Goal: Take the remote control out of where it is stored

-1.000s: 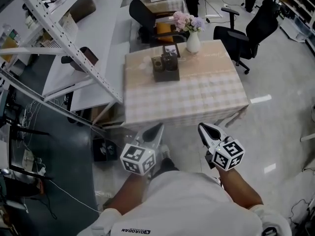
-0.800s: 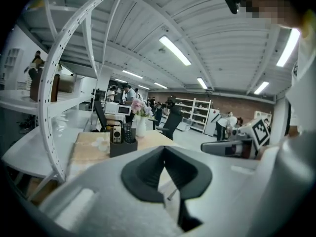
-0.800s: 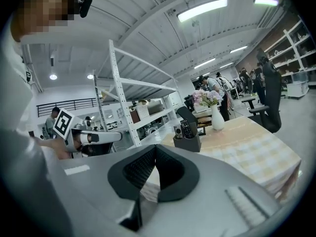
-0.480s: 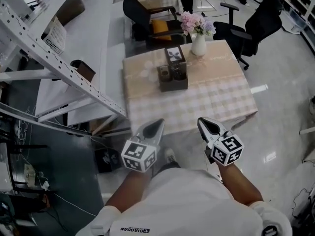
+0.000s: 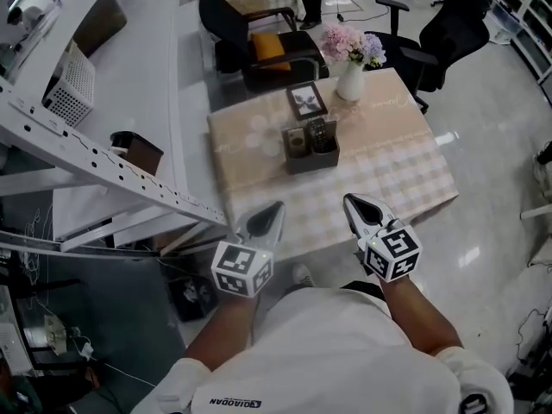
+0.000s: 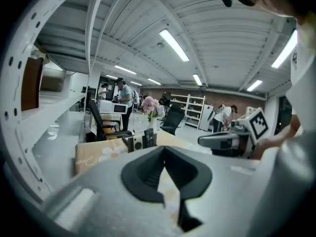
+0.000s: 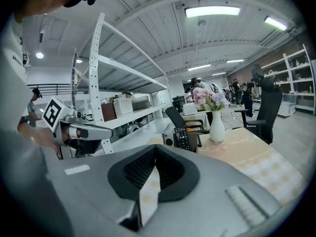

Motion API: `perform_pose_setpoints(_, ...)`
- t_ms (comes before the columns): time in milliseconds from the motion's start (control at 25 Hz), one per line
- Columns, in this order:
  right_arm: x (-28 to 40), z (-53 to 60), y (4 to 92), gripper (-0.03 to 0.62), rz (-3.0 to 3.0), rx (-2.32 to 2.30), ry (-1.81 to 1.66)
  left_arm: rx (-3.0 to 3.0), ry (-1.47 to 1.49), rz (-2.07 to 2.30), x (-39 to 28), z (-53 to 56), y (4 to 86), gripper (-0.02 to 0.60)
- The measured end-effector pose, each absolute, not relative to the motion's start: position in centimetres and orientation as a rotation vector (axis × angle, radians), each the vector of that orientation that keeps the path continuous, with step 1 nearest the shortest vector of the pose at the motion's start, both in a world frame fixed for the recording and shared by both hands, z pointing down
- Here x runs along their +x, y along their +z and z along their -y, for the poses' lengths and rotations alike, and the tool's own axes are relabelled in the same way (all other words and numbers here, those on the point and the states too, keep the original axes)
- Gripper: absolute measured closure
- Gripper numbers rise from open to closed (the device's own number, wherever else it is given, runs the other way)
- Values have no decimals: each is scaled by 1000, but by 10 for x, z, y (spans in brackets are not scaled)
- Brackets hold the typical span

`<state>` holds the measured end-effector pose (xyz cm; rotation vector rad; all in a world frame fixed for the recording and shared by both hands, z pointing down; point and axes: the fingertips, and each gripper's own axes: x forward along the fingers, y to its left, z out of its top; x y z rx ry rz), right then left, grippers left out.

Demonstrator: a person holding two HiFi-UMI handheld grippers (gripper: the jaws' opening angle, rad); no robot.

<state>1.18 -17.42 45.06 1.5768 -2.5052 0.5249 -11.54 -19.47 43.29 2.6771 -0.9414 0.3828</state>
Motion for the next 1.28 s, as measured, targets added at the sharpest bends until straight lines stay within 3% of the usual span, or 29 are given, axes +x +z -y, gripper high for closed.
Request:
perform_pose_setpoints(360, 12, 221, 466, 586, 2400, 1612, 446, 2687, 390, 938, -122, 220, 439, 578)
perform_pose_setpoints(440, 13, 232, 466, 554, 2398, 1610, 435, 2685, 407, 938, -119, 221, 442, 578)
perform_pose_setpoints(1160, 22, 336, 526, 484, 2275, 1541, 409, 2601, 419, 1023, -101, 253, 458, 578)
perform_pose_setpoints(1280, 19, 351, 538, 443, 2242, 1550, 410, 2592, 423, 1027, -99, 256, 460, 578)
